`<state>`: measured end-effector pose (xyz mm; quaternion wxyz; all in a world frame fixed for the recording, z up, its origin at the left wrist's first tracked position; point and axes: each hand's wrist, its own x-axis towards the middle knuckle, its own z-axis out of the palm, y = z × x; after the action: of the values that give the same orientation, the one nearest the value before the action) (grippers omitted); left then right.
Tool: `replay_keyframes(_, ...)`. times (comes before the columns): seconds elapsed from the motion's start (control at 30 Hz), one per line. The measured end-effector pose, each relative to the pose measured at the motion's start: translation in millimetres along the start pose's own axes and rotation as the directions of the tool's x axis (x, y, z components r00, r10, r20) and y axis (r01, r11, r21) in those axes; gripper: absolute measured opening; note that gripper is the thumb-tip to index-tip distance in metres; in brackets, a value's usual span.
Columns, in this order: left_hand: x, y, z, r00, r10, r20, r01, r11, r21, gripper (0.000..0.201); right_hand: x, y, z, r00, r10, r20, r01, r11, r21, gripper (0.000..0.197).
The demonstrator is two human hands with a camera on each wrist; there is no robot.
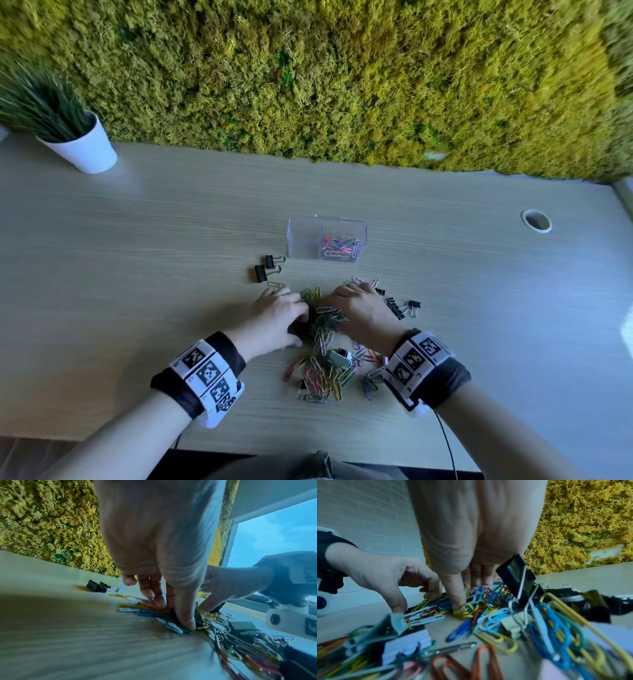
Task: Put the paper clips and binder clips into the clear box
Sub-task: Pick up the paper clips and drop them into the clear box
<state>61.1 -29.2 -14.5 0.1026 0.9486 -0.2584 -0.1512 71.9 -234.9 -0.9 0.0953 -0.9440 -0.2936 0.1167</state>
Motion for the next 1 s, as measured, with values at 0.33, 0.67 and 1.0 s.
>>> replay_keyframes(0.33, 4, -3, -3, 0.996, -0.022, -0.083, 0.011, 0.990, -0.139, 0.026, 3, 15, -15, 0.940, 0.323, -0.109, -0.233, 0.842, 0.487, 0.021)
replay_keyframes(0.67, 2, -15, -21, 0.986, -0.094, -0.134, 0.023, 0.889, -0.457, 0.014, 6, 31, -12, 0.897, 0.416, -0.149, -0.169, 0.634, 0.754, 0.015)
replay_keyframes(1.0, 22, -36, -42, 0.888, -0.297, -0.352, 0.052, 0.824, -0.565, 0.018, 3, 26, -27, 0.879, 0.449, -0.162, -0.061, 0.443, 0.894, 0.014)
